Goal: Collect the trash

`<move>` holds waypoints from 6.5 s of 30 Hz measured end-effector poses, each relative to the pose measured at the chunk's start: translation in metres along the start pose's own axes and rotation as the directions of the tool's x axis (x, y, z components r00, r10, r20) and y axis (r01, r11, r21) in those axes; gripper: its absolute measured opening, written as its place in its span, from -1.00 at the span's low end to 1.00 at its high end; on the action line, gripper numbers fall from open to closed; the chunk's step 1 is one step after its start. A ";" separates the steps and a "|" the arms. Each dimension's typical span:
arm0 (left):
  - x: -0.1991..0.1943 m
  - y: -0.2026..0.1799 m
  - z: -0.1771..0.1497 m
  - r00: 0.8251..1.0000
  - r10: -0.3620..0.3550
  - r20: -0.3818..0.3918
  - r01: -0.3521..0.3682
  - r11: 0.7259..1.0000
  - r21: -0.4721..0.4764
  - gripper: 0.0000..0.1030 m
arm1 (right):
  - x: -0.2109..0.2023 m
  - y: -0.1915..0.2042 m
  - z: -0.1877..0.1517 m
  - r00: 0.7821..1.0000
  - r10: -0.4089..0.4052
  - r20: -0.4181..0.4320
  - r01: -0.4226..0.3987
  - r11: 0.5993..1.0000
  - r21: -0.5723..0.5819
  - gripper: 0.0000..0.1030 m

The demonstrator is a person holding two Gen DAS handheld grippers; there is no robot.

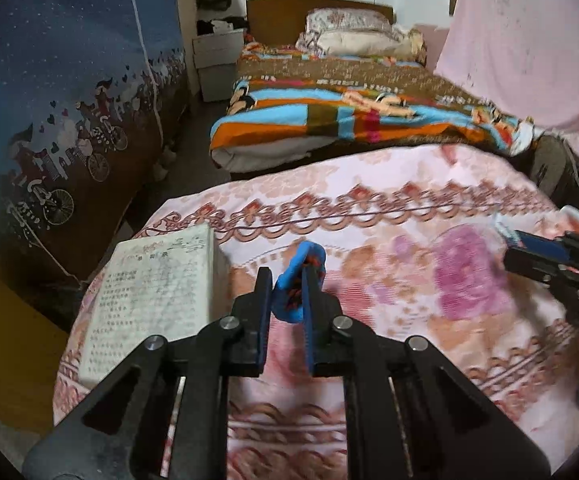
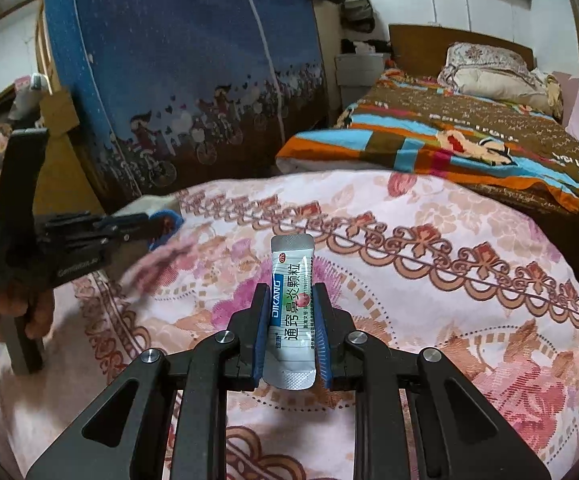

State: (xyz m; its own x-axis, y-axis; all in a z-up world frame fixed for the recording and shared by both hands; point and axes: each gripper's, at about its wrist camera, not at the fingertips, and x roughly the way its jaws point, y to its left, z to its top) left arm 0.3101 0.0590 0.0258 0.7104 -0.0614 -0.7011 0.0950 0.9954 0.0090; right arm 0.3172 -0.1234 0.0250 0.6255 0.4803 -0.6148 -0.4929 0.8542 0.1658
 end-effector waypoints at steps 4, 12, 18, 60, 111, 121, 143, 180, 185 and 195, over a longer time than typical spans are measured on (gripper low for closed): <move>-0.020 -0.015 -0.008 0.997 -0.037 0.061 0.039 0.999 -0.035 -1.00 | -0.016 0.003 -0.001 0.998 -0.012 0.063 0.013 1.000 -0.005 -0.63; -0.055 -0.035 -0.022 0.976 -0.095 0.196 0.121 0.985 -0.124 -1.00 | -0.062 0.010 -0.008 0.974 -0.056 0.220 0.060 0.998 -0.011 -0.63; -0.079 -0.051 -0.025 0.945 -0.110 0.307 0.167 0.972 -0.168 -1.00 | -0.101 0.016 -0.019 0.928 -0.096 0.359 0.113 0.993 -0.026 -0.63; -0.132 -0.200 -0.007 0.811 -0.284 0.511 0.299 0.953 0.056 -1.00 | -0.220 -0.048 -0.061 0.702 -0.367 0.611 0.336 0.926 0.171 -0.63; -0.033 -0.363 0.007 0.788 -0.614 -0.040 0.615 0.784 0.078 -0.96 | -0.246 -0.169 -0.106 0.711 -0.657 0.250 0.449 0.698 0.557 -0.47; -0.024 -0.364 0.004 0.782 -0.617 -0.083 0.622 0.781 0.050 -0.79 | -0.250 -0.175 -0.110 0.709 -0.663 0.240 0.444 0.684 0.578 -0.23; -0.039 -0.333 0.011 0.841 -0.541 0.009 0.540 0.839 0.065 -0.13 | -0.248 -0.173 -0.110 0.710 -0.661 0.241 0.446 0.688 0.573 0.00; -0.094 -0.212 -0.001 0.935 -0.177 0.308 0.205 0.977 -0.060 0.78 | -0.225 -0.127 -0.086 0.688 -0.663 0.295 0.498 0.727 0.472 1.00; -0.102 -0.202 -0.007 0.935 -0.158 0.318 0.188 0.980 -0.068 0.78 | -0.223 -0.118 -0.085 0.690 -0.654 0.310 0.499 0.740 0.451 1.00; -0.112 -0.189 -0.027 0.931 -0.137 0.337 0.170 0.983 -0.070 0.78 | -0.226 -0.095 -0.096 0.674 -0.644 0.363 0.502 0.759 0.415 1.00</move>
State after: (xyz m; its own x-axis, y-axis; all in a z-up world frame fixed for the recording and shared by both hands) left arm 0.1936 -0.1200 0.0836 0.8839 -0.2185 -0.4135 0.1653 0.9731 -0.1607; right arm 0.1642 -0.3326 0.0739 0.9582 -0.1538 -0.2413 0.1906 0.9721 0.1371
